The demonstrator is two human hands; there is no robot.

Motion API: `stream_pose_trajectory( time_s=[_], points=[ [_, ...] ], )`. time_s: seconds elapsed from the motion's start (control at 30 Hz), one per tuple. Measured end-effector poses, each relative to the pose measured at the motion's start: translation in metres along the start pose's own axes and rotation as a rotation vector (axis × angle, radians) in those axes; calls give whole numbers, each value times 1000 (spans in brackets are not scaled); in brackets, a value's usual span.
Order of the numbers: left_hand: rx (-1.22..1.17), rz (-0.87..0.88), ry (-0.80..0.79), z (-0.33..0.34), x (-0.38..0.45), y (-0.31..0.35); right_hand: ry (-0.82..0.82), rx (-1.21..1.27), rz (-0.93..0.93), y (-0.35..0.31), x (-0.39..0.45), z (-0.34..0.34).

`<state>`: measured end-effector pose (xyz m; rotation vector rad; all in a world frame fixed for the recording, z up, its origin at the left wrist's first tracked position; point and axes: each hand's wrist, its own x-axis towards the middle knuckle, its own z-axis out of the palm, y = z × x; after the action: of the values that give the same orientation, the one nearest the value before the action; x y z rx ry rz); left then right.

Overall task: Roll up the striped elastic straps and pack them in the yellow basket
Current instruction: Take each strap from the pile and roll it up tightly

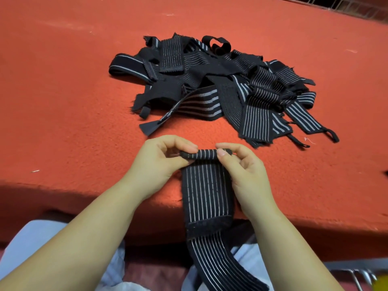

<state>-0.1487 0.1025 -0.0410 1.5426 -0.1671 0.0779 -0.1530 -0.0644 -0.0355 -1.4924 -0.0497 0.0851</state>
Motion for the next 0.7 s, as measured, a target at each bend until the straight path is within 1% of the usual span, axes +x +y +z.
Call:
stream_pose_trajectory(
  time_s=[0.1,0.2,0.37,0.5,0.6,0.7],
  points=[
    [15,-5,-50,0,0,0,-53,48,14,-1,1,-6],
    [48,-55,-105,1,-1,0,-93,84,22,-4,0,-11],
    [-48,-84,-47,2,1,2,-63,93,30,-2,1,-11],
    [-84,-40,38,-2,3,1,-26,-40,16,-3,1,-6],
    [-23,-1,64,-1,2,-1,-26,-122,19,-3,2,-4],
    [65,43,61,2,0,-4,-38,-95,14,-1,2,-7]
  ],
)
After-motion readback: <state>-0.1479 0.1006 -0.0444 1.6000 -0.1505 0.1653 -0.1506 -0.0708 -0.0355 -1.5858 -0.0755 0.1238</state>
